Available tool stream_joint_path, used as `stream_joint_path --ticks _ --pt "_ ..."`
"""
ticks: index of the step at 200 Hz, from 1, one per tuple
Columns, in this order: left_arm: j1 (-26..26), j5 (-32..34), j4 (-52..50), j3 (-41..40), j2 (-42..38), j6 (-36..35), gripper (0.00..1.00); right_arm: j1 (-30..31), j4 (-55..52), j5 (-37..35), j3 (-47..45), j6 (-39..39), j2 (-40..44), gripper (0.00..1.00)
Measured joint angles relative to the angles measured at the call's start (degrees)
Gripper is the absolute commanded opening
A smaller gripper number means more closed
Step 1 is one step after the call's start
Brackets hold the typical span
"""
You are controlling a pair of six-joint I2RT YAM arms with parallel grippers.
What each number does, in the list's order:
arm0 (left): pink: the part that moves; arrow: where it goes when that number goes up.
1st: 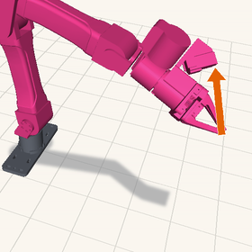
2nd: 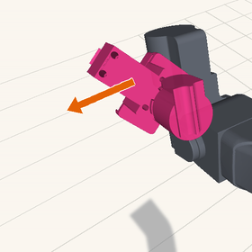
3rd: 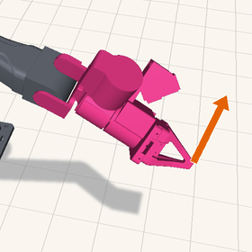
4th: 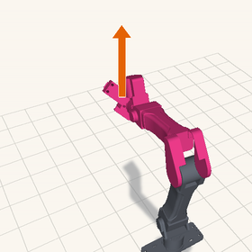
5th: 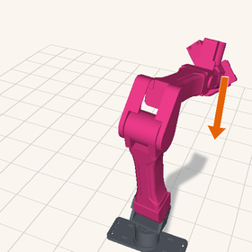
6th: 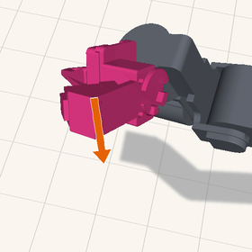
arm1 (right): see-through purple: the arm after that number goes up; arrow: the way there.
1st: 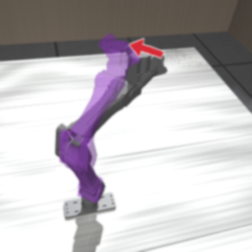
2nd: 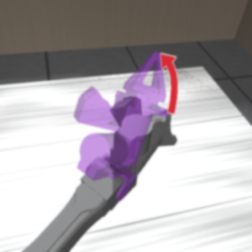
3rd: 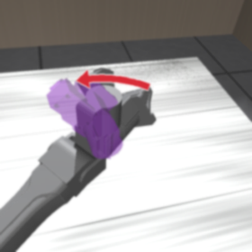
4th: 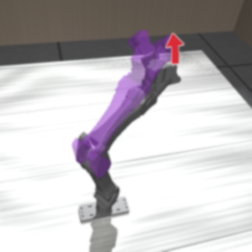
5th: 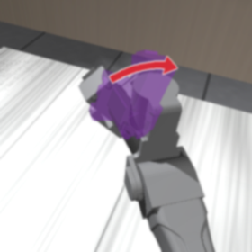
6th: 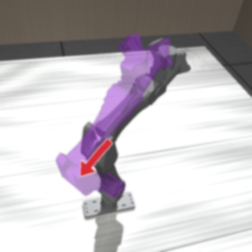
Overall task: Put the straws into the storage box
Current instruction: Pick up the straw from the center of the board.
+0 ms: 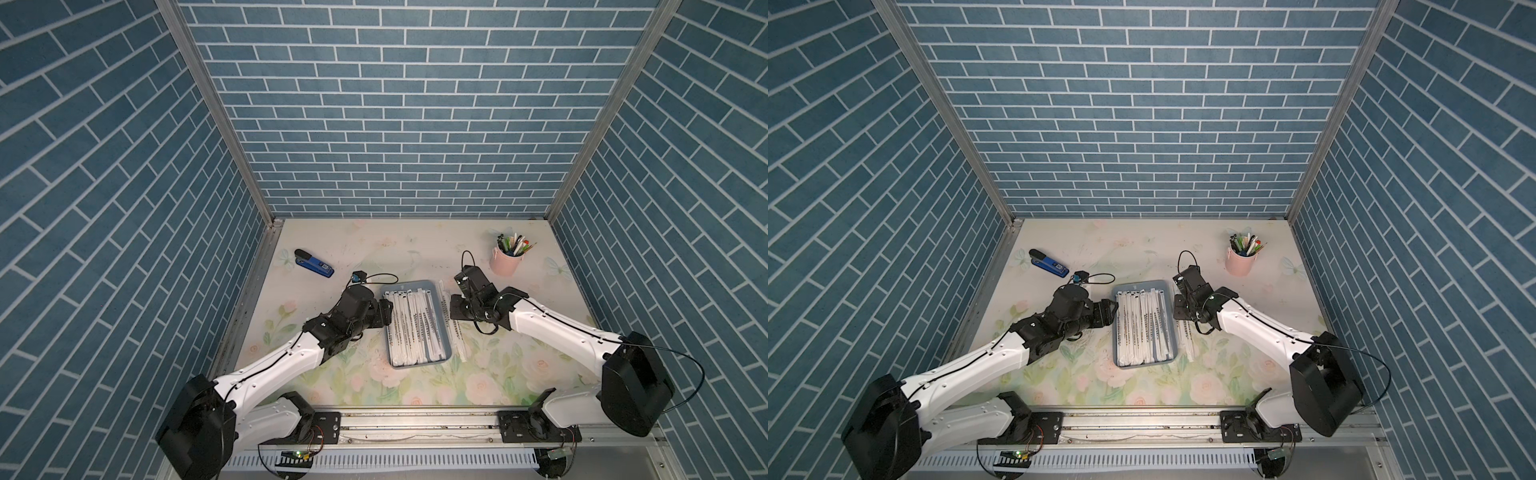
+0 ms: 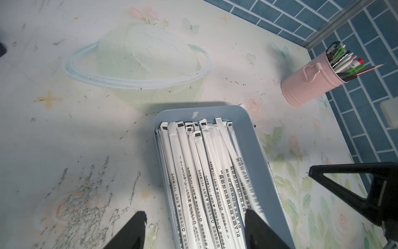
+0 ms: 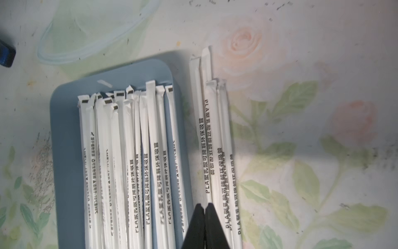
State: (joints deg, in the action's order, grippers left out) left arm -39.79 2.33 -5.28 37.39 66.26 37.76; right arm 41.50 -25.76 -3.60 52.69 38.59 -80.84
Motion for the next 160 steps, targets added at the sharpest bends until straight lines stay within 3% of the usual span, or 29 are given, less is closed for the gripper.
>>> stream_joint_path --ticks 58,116,160 --pt "-1.1 0.7 0.4 0.1 0.4 0.1 0.74 2.8 2.1 4.3 -1.1 -0.1 -3.3 0.09" --pt "-4.5 2.1 0.3 1.8 2.5 0.0 0.74 -4.4 -0.5 2.8 -2.0 -5.7 -3.1 0.16" --pt "-8.3 2.3 1.8 4.3 7.8 0.2 0.74 -4.8 -0.4 3.0 -4.2 -7.9 -5.0 0.18"
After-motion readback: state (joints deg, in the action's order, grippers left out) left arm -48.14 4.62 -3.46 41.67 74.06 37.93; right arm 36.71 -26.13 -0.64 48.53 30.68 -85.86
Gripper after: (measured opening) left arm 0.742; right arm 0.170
